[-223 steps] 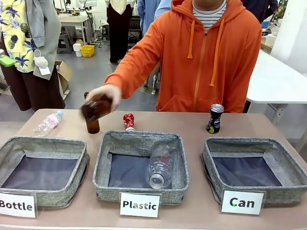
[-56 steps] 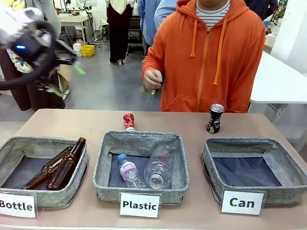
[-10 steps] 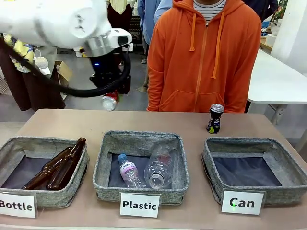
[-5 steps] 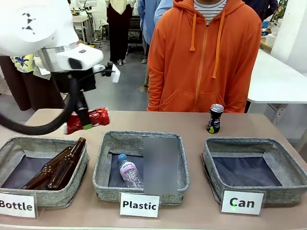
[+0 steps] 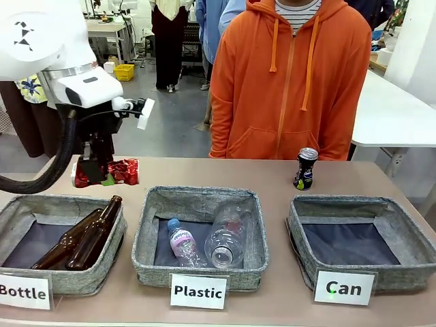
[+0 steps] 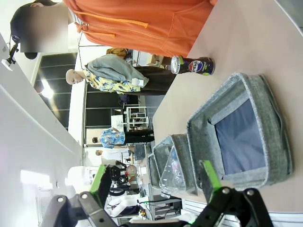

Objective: Sort the can waste into the basket.
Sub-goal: Pick up the can waste from the table and place it in the right Fabric basket.

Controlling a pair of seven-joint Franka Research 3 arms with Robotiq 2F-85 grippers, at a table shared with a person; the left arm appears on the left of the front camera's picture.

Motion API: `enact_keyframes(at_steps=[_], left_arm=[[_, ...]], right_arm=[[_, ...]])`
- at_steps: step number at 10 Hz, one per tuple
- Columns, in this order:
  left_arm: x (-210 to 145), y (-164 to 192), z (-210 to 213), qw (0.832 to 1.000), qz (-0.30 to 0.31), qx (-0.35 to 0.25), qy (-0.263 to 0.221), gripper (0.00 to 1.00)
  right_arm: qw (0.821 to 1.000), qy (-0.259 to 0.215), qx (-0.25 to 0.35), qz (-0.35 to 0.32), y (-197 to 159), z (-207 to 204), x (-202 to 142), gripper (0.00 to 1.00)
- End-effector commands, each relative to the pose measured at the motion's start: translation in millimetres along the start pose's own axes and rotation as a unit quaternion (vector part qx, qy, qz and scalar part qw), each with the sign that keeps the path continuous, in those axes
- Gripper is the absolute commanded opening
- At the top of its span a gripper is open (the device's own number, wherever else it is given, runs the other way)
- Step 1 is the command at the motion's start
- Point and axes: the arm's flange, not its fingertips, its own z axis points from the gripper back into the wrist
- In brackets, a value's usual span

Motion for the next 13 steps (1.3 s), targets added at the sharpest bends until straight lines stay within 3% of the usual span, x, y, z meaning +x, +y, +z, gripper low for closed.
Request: enact_keyframes(at_steps=[1,2,3,5,8,10,12,13], left_arm=[[6.4,-3.8,0.6,1.000,0.031,0.000,-0.004,0.00],[6.4,-3.8,0.6,1.000,0.031,0.000,-0.004,0.00],[5.4,-3.1,-0.8,1.000,0.018,0.000,0.001,0.24],[91.8,-38.7,10.3,0.988,-0.019,0.090,-0.127,0.24],[235.8,-55.2,47.0,0.961,-0.074,0.167,-0.207,0.24],[341.7,-60.5,48.8,0.955,-0.162,0.184,-0.169,0.24],[421.9,-60.7,20.1,0.950,-0.201,0.172,-0.168,0.24],[455.1,-54.4,-5.4,0.953,-0.203,0.154,-0.165,0.24]], right_arm=[[1.000,-0.006,0.014,0.004,2.8,-1.3,2.0,1.00],[1.000,-0.006,0.014,0.004,2.8,-1.3,2.0,1.00],[1.000,0.000,0.000,0.000,0.0,0.0,0.0,1.00],[0.992,0.070,-0.085,0.054,31.1,33.2,-12.3,1.00],[0.978,0.050,-0.164,0.122,30.3,108.1,5.4,1.00],[0.970,0.036,-0.171,0.166,10.1,148.4,10.4,1.00],[0.976,0.023,-0.132,0.171,-1.2,161.1,5.5,1.00],[0.972,0.020,-0.177,0.153,12.5,155.7,-1.4,1.00]])
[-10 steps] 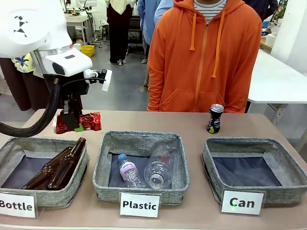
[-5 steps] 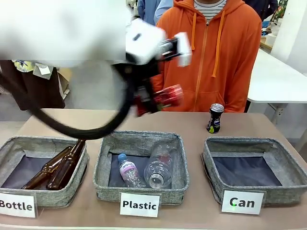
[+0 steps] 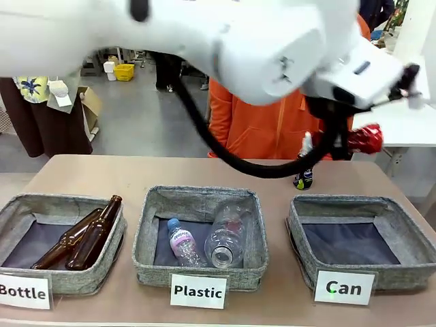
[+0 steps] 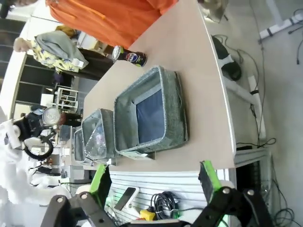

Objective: Sort the can waste into the basket.
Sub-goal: Pick up the can waste from the table and place it in the right Fabric basket.

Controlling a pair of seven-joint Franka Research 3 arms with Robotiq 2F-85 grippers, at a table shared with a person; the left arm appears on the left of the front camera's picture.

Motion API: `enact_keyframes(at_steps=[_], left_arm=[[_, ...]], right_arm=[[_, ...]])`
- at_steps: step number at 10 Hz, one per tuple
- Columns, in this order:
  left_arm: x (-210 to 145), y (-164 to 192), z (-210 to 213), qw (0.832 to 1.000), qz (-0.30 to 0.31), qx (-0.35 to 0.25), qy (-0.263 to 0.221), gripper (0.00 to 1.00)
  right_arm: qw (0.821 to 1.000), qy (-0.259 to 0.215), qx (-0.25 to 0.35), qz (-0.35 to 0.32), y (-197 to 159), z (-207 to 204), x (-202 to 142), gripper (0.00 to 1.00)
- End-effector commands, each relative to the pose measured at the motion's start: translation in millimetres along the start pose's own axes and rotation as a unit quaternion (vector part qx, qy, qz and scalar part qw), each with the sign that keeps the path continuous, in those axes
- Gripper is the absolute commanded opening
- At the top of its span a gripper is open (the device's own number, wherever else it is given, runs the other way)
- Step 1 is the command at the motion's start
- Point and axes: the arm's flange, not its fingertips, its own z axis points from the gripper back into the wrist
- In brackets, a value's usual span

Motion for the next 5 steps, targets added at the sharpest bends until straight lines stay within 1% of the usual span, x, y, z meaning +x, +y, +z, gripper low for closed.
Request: enact_keyframes(at_steps=[1,2,3,5], left_arm=[[46.8,24.4,-53.8,0.999,0.006,-0.034,0.013,0.24],[50.0,19.2,-80.4,0.998,0.009,-0.052,0.014,0.24],[50.9,15.0,-97.3,0.998,0.011,-0.066,0.018,0.24],[47.1,11.1,-111.2,0.996,0.007,-0.084,0.030,0.24]], right_arm=[[1.000,0.006,-0.012,-0.008,13.4,-2.1,5.5,1.00],[1.000,0.006,-0.012,-0.008,13.4,-2.1,5.5,1.00],[1.000,0.006,-0.012,-0.008,13.4,-2.1,5.5,1.00],[1.000,0.006,-0.012,-0.008,13.4,-2.1,5.5,1.00]])
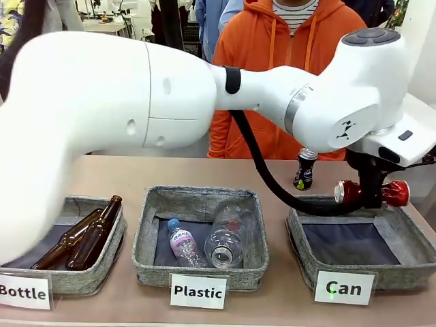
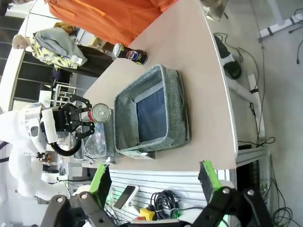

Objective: Sort the can waste into the basket.
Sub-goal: Pick up the can waste from the table and place it in the right Fabric basket.

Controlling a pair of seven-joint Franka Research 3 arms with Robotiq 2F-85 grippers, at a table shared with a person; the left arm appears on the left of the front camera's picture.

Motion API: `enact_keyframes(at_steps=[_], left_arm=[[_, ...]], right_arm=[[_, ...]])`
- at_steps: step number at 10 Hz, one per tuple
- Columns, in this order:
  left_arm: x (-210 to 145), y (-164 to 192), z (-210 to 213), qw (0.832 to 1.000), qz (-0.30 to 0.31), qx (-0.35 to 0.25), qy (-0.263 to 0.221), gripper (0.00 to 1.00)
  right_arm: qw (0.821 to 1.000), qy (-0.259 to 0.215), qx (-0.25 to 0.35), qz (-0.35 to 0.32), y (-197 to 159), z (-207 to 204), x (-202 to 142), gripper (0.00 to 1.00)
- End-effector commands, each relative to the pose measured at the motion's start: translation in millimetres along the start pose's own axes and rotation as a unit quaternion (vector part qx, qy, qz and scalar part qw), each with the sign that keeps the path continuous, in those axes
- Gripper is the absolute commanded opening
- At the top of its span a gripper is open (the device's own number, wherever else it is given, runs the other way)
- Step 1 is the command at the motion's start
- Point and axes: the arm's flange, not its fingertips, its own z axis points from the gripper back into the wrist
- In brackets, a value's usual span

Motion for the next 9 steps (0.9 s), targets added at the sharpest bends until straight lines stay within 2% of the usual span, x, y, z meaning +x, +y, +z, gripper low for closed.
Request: enact_keyframes(at_steps=[1,2,3,7,9], left_arm=[[7.4,14.1,11.1,1.000,0.003,-0.001,0.011,0.52],[5.6,13.8,10.6,1.000,-0.002,-0.004,0.016,0.82],[5.6,13.9,11.9,1.000,-0.004,-0.002,0.020,1.00],[1.0,12.8,22.5,1.000,-0.007,0.007,0.010,1.00],[-17.9,8.9,53.5,1.000,-0.004,0.011,0.001,1.00]], right_arm=[[1.000,-0.002,-0.008,-0.012,5.1,2.7,0.1,1.00],[1.000,-0.002,-0.008,-0.012,5.1,2.7,0.1,1.00],[1.000,-0.002,-0.008,-0.012,5.1,2.7,0.1,1.00],[1.000,-0.002,-0.008,-0.012,5.1,2.7,0.1,1.00],[1.000,-0.001,0.000,-0.001,0.0,0.7,-0.4,1.00]])
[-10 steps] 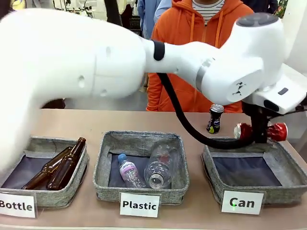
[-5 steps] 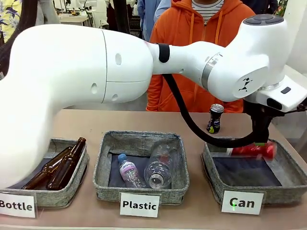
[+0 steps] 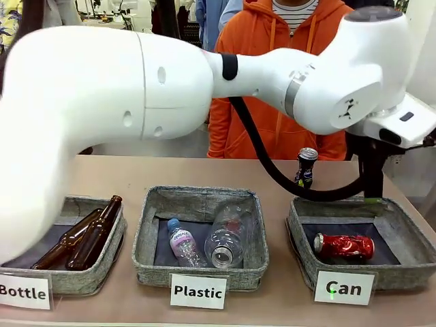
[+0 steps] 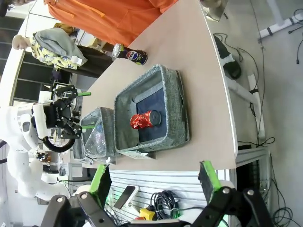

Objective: Sort the can waste into the basket.
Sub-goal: Pick up the can waste from the table and place it in the right Fabric basket.

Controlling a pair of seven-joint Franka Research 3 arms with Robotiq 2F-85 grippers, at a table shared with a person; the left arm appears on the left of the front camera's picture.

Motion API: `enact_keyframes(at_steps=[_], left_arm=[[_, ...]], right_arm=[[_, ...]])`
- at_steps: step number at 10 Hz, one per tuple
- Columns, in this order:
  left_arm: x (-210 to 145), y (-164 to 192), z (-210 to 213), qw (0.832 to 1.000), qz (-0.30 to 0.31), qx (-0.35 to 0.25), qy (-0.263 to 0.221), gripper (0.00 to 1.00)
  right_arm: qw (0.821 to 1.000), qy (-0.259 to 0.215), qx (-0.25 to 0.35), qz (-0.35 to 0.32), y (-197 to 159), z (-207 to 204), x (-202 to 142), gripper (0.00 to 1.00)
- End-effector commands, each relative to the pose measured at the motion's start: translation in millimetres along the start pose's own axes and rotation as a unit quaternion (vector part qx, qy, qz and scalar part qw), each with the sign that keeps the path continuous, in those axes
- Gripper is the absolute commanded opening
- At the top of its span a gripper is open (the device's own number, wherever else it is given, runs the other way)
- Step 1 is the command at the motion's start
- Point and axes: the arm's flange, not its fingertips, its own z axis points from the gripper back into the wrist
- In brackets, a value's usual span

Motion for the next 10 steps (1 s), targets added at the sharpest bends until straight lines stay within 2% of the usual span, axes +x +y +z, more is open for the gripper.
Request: enact_keyframes(at_steps=[1,3,5,7,8,10], left_arm=[[-38.0,-7.7,46.1,1.000,0.010,0.014,-0.014,1.00],[-110.3,-20.2,98.7,0.997,0.069,0.028,-0.021,1.00],[-205.6,-47.5,144.6,0.988,0.151,0.014,-0.029,1.00],[-314.0,-81.3,188.8,0.959,0.275,0.033,-0.064,1.00],[-367.5,-116.6,209.0,0.937,0.336,0.041,-0.091,1.00],[-446.9,-170.6,232.4,0.898,0.416,0.023,-0.138,1.00]], right_arm=[[1.000,0.002,0.020,0.009,13.4,-11.0,1.9,1.00],[1.000,0.000,0.018,0.023,61.6,-61.5,2.2,1.00],[0.998,0.040,0.043,0.032,120.0,-126.7,-14.7,1.00],[0.991,0.095,0.076,0.048,173.3,-188.0,-36.0,1.00],[0.986,0.137,0.090,0.042,196.2,-213.4,-52.3,1.00],[0.975,0.205,0.087,0.009,222.3,-258.0,-75.3,1.00]])
